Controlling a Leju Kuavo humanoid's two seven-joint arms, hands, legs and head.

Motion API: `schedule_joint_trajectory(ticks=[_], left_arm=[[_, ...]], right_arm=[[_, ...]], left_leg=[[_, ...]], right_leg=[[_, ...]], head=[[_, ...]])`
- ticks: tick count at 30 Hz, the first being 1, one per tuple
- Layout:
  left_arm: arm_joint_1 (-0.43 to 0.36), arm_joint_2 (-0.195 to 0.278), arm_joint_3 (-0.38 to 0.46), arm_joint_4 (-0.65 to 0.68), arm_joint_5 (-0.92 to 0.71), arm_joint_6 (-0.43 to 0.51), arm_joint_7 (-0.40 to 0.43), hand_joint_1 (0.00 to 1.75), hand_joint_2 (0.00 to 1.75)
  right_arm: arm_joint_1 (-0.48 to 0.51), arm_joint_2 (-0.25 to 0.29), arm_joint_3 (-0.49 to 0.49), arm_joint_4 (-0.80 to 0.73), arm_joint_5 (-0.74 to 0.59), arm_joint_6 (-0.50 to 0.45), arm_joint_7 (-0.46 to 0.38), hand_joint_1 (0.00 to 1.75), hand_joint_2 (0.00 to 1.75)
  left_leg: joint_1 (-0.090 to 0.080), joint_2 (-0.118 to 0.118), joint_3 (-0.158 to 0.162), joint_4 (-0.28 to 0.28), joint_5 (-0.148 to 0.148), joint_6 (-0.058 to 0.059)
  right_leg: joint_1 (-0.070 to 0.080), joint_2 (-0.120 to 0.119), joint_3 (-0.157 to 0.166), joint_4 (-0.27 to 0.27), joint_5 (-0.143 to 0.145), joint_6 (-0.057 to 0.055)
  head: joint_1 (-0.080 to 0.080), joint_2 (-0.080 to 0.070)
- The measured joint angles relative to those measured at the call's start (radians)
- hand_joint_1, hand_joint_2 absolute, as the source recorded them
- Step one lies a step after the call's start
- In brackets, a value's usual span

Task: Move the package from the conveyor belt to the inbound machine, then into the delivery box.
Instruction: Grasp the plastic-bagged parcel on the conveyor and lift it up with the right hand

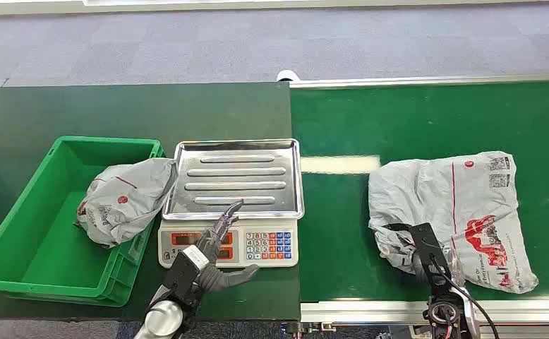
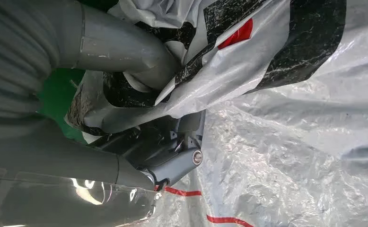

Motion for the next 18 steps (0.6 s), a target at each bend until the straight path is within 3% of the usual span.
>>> schedule_joint_trajectory(ticks=[14, 18], left_arm=[[0.0, 0.002, 0.005, 0.0, 0.005, 0.004, -0.002, 0.0, 1.75], [0.004, 0.003, 0.007, -0.005, 0.024, 0.02, -0.018, 0.0, 1.75]], right_arm=[[-0.001, -0.001, 0.035, 0.011, -0.056, 0.03, -0.047, 1.75, 1.75], [0.006, 0.002, 0.044, 0.003, -0.138, -0.013, -0.138, 1.75, 1.75]], left_leg=[[0.0, 0.0, 0.0, 0.0, 0.0, 0.0], [0.0, 0.0, 0.0, 0.0, 0.0, 0.0]], right_leg=[[0.0, 0.0, 0.0, 0.0, 0.0, 0.0], [0.0, 0.0, 0.0, 0.0, 0.0, 0.0]], head=[[0.0, 0.0], [0.0, 0.0]])
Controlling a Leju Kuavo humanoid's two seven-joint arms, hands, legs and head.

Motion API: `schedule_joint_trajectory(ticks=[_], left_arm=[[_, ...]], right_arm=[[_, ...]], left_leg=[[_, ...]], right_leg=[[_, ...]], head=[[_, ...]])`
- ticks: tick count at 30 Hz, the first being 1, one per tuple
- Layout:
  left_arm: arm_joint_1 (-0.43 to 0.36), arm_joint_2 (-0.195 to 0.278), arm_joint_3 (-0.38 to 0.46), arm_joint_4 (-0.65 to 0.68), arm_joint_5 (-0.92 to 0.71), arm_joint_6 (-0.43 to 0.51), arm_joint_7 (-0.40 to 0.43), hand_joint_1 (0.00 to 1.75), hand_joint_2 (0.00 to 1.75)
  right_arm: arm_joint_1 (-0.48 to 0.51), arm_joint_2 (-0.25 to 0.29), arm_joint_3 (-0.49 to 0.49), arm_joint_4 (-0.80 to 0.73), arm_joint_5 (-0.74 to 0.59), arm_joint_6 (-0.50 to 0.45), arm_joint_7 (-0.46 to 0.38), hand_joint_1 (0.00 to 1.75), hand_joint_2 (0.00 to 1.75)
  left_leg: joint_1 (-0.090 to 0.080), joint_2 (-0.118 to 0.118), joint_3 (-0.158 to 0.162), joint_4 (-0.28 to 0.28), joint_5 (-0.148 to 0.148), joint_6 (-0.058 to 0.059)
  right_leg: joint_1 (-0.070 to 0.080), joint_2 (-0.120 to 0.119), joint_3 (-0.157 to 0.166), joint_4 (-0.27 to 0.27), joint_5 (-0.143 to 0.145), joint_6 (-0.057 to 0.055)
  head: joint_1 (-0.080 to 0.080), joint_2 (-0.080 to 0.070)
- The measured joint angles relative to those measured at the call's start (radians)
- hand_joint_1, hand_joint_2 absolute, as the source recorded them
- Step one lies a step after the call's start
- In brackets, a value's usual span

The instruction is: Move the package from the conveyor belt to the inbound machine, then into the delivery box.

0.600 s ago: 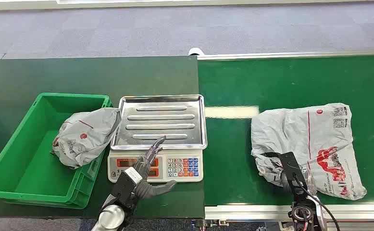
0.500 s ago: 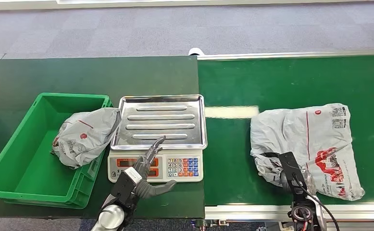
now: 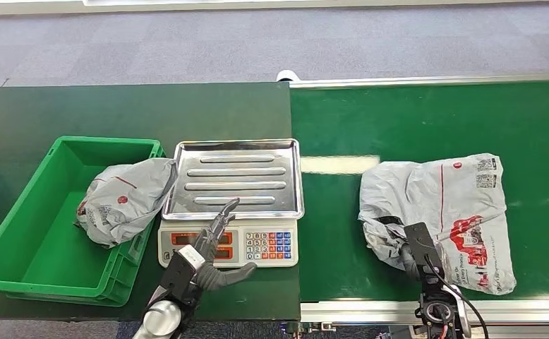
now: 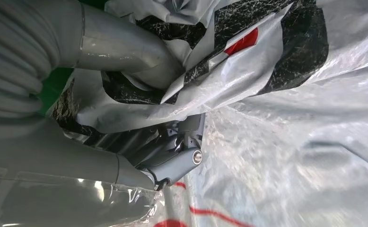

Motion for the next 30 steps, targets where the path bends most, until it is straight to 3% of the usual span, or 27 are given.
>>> schedule_joint_trajectory(ticks=[6, 13, 22, 27, 30], left_arm=[[0.014, -0.003, 0.013, -0.023, 0.07, 0.034, -0.028, 0.0, 1.75], [-0.001, -0.016, 0.035, -0.024, 0.167, 0.069, -0.053, 0.0, 1.75], [-0.017, -0.021, 0.041, -0.027, 0.2, 0.069, -0.071, 0.0, 1.75], [-0.032, -0.021, 0.04, -0.026, 0.206, 0.059, -0.076, 0.0, 1.75], [-0.041, -0.022, 0.04, -0.026, 0.21, 0.055, -0.076, 0.0, 1.75]], right_arm=[[0.041, 0.038, -0.005, -0.155, -0.257, -0.197, -0.288, 1.75, 1.75], [0.079, 0.101, 0.037, -0.372, -0.38, -0.26, -0.483, 1.75, 1.75], [0.051, 0.108, 0.231, -0.486, -0.32, -0.301, -0.52, 1.75, 1.75], [0.004, 0.073, 0.358, -0.481, -0.15, -0.282, -0.478, 1.75, 1.75], [-0.025, 0.054, 0.423, -0.471, -0.125, -0.282, -0.462, 1.75, 1.75]], left_leg=[[0.0, 0.0, 0.0, 0.0, 0.0, 0.0], [0.0, 0.0, 0.0, 0.0, 0.0, 0.0], [0.0, 0.0, 0.0, 0.0, 0.0, 0.0], [0.0, 0.002, 0.0, 0.0, 0.0, 0.0], [0.0, 0.0, 0.0, 0.0, 0.0, 0.0]], right_leg=[[0.0, 0.0, 0.0, 0.0, 0.0, 0.0], [0.0, 0.0, 0.0, 0.0, 0.0, 0.0], [0.0, 0.0, 0.0, 0.0, 0.0, 0.0], [0.0, 0.001, 0.0, 0.0, 0.0, 0.0], [0.0, 0.0, 0.0, 0.0, 0.0, 0.0]], head=[[0.0, 0.0], [0.0, 0.0], [0.0, 0.0], [0.0, 0.0], [0.0, 0.0]])
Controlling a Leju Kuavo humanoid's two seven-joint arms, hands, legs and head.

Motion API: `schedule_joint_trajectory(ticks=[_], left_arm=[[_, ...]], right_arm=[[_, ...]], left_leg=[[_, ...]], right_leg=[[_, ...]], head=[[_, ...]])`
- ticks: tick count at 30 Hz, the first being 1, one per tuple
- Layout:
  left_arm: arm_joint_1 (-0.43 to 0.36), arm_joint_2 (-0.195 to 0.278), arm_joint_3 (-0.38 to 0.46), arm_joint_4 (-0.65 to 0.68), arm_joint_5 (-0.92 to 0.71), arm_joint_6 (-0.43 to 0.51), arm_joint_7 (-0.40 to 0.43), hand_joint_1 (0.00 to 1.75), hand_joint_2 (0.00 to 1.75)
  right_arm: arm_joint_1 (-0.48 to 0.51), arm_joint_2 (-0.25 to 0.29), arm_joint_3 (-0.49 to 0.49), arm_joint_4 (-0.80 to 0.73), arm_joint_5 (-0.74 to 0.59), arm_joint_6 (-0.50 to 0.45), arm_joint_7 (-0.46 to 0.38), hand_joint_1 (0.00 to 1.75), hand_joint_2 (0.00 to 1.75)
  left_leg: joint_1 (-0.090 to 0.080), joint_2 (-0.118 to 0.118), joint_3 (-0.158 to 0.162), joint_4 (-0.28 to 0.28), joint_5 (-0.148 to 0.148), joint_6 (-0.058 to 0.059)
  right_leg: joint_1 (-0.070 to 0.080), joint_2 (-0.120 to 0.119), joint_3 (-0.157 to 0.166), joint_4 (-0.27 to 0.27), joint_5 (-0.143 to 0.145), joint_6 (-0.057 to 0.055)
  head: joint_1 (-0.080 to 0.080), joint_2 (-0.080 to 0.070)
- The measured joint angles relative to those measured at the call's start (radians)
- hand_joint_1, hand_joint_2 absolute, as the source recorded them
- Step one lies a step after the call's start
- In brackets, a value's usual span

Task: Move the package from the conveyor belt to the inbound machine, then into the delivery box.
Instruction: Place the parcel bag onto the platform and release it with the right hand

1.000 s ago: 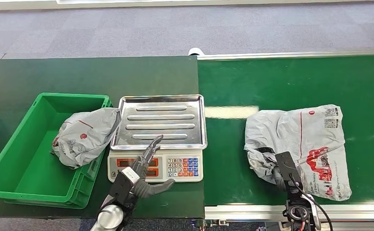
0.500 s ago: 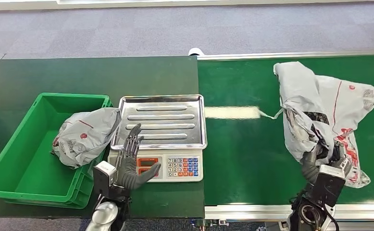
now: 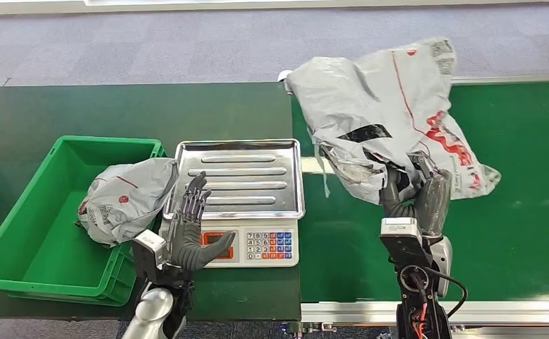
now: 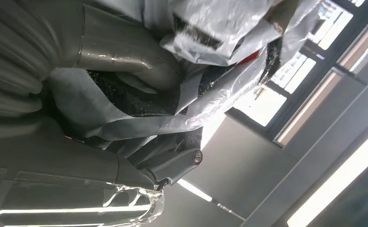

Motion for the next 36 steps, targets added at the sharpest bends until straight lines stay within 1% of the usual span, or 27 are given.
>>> schedule_joint_trajectory(ticks=[4, 7, 11, 14, 19, 21, 23, 26, 29, 36], left_arm=[[-0.003, 0.0, 0.0, 0.0, 0.001, -0.001, 0.0, 0.0, 1.75], [-0.004, 0.001, -0.001, 0.001, 0.002, -0.003, -0.004, 0.0, 1.75], [-0.003, 0.007, -0.006, 0.001, 0.009, -0.002, -0.016, 0.0, 1.75], [-0.002, 0.013, -0.009, 0.002, 0.012, -0.001, -0.018, 0.0, 1.75], [-0.002, 0.019, -0.013, 0.003, 0.012, -0.002, -0.016, 0.0, 1.75], [-0.002, 0.02, -0.014, 0.003, 0.01, -0.003, -0.011, 0.0, 1.75], [-0.002, 0.021, -0.014, 0.003, 0.007, -0.004, -0.005, 0.0, 1.75], [-0.001, 0.022, -0.014, 0.003, 0.005, -0.004, 0.002, 0.0, 1.75], [0.001, 0.022, -0.018, 0.003, 0.004, -0.004, 0.005, 0.0, 1.75], [0.001, 0.023, -0.025, 0.003, 0.004, -0.005, 0.006, 0.0, 1.75]], right_arm=[[-0.015, -0.023, 0.043, 0.012, 0.02, 0.01, 0.01, 1.75, 1.75], [-0.049, -0.051, 0.099, 0.058, 0.112, 0.055, 0.044, 1.75, 1.75], [-0.159, -0.085, 0.234, 0.236, 0.272, 0.141, 0.118, 1.75, 1.75], [-0.263, -0.096, 0.356, 0.409, 0.35, 0.228, 0.147, 1.75, 1.75], [-0.419, -0.099, 0.543, 0.654, 0.397, 0.394, 0.169, 1.75, 1.75], [-0.468, -0.099, 0.603, 0.722, 0.393, 0.452, 0.182, 1.75, 1.75], [-0.508, -0.099, 0.654, 0.771, 0.389, 0.484, 0.199, 1.75, 1.75], [-0.549, -0.1, 0.719, 0.821, 0.387, 0.478, 0.217, 1.75, 1.75], [-0.562, -0.104, 0.77, 0.839, 0.367, 0.428, 0.203, 1.75, 1.75], [-0.56, -0.118, 0.815, 0.84, 0.328, 0.373, 0.165, 1.75, 1.75]], left_leg=[[0.0, 0.0, 0.0, 0.0, 0.0, 0.0], [0.0, 0.001, -0.001, 0.0, 0.0, 0.0], [0.0, 0.001, -0.001, 0.0, 0.0, 0.0], [0.0, 0.0, -0.001, 0.0, 0.001, 0.0], [0.0, 0.0, -0.001, 0.0, 0.001, 0.0], [0.0, 0.0, -0.001, 0.0, 0.001, 0.0], [0.0, 0.001, 0.0, 0.0, 0.001, 0.0], [0.0, 0.001, 0.002, 0.0, 0.001, 0.0], [0.0, 0.001, 0.004, 0.0, 0.001, 0.0], [0.0, 0.001, 0.006, 0.0, 0.001, 0.0]], right_leg=[[0.0, 0.0, 0.0, 0.0, 0.0, 0.0], [0.0, 0.001, 0.0, 0.0, 0.0, 0.0], [0.0, 0.001, 0.0, 0.0, 0.0, 0.0], [0.001, 0.001, 0.0, 0.0, 0.001, 0.0], [0.001, 0.0, 0.0, 0.001, 0.0, 0.0], [0.001, 0.001, 0.0, 0.001, 0.0, 0.0], [0.0, 0.001, 0.0, 0.0, 0.0, 0.0], [0.0, 0.001, 0.001, 0.0, 0.0, 0.0], [0.0, 0.001, 0.003, 0.0, 0.0, 0.0], [0.001, 0.001, 0.005, 0.0, 0.001, 0.0]], head=[[0.0, 0.0], [0.0, 0.0], [0.0, 0.0], [0.0, 0.0], [0.0, 0.0], [0.0, 0.0], [0.0, 0.0], [0.0, 0.0], [0.0, 0.0], [0.0, 0.0]])
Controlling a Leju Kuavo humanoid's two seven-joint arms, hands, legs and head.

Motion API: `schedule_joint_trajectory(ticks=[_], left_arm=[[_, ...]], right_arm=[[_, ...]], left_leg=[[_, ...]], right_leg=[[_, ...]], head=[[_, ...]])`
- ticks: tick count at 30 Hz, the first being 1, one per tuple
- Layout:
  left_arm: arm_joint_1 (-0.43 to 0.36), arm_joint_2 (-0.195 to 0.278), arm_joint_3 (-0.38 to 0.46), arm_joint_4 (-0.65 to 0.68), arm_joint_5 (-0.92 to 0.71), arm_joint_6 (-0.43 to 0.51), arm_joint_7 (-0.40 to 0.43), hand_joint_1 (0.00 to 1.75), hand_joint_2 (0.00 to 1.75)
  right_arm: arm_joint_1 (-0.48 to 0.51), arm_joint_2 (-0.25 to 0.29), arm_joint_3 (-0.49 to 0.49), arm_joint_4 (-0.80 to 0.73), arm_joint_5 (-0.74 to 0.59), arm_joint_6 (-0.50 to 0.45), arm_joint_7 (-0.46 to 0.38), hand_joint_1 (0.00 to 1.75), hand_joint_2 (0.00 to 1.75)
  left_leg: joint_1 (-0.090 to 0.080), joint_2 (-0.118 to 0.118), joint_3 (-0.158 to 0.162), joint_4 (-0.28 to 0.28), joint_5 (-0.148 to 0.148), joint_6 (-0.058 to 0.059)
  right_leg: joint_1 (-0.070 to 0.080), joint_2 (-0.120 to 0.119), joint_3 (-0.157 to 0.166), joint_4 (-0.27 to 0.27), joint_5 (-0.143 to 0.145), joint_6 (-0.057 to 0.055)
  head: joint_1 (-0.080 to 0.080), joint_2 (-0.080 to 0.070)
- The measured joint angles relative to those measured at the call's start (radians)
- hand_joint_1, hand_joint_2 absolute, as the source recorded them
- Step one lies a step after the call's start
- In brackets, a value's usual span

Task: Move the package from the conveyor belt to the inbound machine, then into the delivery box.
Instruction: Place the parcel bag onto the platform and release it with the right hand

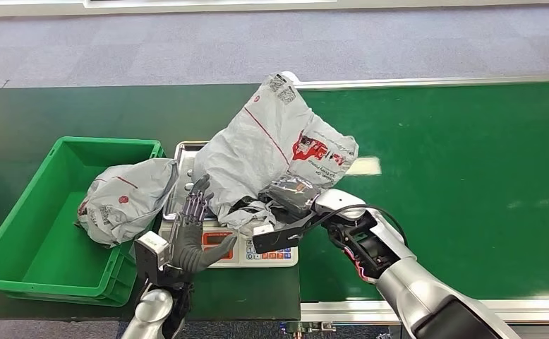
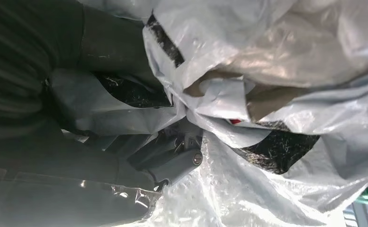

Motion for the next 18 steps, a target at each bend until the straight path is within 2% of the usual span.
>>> schedule_joint_trajectory(ticks=[10, 18], left_arm=[[-0.001, -0.001, -0.005, 0.0, 0.001, -0.008, 0.002, 0.0, 1.75], [-0.001, 0.0, -0.005, 0.0, 0.005, -0.013, 0.004, 0.0, 1.75]], right_arm=[[0.069, -0.017, 0.018, -0.084, -0.069, -0.181, -0.025, 1.75, 1.75], [0.141, -0.031, -0.032, -0.18, -0.101, -0.209, -0.041, 1.75, 1.75]], left_leg=[[0.0, 0.0, -0.003, 0.0, 0.0, 0.0], [0.0, 0.0, -0.004, 0.0, 0.0, 0.0]], right_leg=[[0.0, 0.0, -0.003, 0.0, 0.0, 0.0], [0.0, 0.0, -0.003, 0.0, 0.0, 0.0]], head=[[0.0, 0.0], [0.0, 0.0]])
